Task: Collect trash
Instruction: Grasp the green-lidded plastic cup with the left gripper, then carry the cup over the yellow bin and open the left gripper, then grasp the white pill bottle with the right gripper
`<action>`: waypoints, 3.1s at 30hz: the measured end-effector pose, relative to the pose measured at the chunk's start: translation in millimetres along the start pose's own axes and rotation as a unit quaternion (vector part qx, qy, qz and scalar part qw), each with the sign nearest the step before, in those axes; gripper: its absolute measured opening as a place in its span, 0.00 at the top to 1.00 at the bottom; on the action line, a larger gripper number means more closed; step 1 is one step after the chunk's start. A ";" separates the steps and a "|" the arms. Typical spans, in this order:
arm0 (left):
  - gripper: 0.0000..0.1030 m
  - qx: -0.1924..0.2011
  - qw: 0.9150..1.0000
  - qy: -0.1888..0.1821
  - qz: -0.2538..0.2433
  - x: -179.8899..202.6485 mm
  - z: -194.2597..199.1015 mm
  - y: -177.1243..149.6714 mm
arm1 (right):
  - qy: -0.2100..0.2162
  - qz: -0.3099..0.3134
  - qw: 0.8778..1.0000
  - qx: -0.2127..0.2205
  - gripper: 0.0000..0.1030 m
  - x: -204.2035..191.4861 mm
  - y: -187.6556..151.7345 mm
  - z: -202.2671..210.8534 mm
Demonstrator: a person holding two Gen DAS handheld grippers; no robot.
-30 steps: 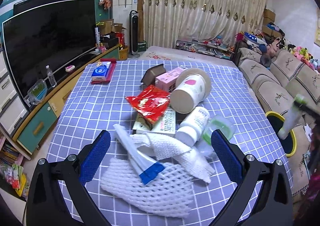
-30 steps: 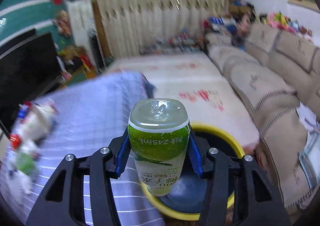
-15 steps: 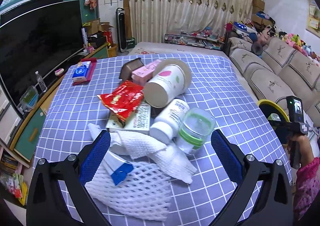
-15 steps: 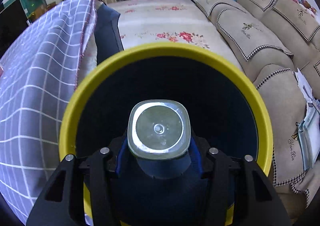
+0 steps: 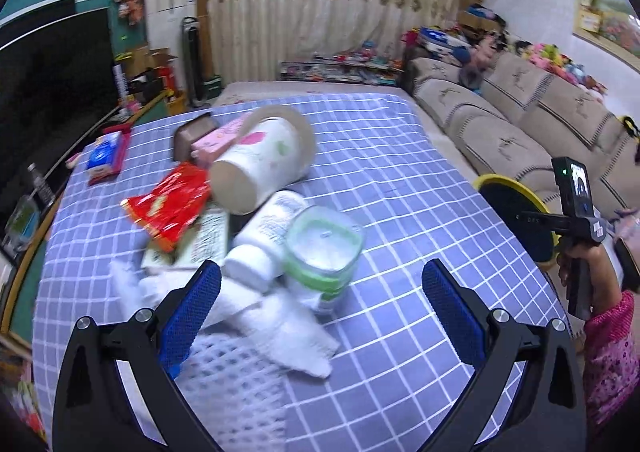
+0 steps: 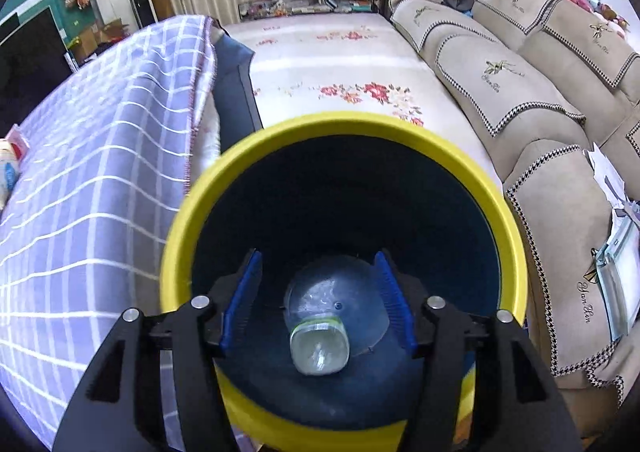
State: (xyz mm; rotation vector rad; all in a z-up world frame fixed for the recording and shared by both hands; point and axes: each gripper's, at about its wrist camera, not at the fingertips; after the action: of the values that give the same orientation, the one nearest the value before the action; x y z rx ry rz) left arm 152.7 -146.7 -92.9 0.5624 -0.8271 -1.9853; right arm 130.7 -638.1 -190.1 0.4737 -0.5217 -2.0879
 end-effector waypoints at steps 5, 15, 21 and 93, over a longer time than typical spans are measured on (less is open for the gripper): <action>0.03 0.005 0.999 -0.010 -0.030 7.7 -19.6 9.8 | 0.024 0.000 1.000 0.016 0.45 -3.4 -2.4 22.4; 0.23 -0.015 0.998 -0.031 -0.055 13.7 -54.0 16.0 | 0.047 -0.001 0.999 0.021 0.44 -7.1 -4.6 30.2; 0.34 -0.031 0.997 -0.034 -0.070 16.5 -67.2 10.3 | 0.051 0.000 0.999 0.016 0.42 -10.0 -5.7 25.2; 0.30 -0.036 0.977 -0.157 -0.140 197.3 -134.2 121.0 | 0.065 -0.070 0.992 0.085 0.35 92.6 -24.0 103.3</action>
State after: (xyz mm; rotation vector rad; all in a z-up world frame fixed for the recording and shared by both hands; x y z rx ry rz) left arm 209.2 -407.8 -107.8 0.3401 -0.8983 -2.3938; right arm 13.1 -685.3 -128.7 0.7594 -0.6060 -2.1382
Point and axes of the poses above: each gripper's, at about its wrist camera, not at the fingertips, and z roughly against the way its jaws point, x to its right, y to its top, and after that the axes turned 9 degrees about -z, right-handed
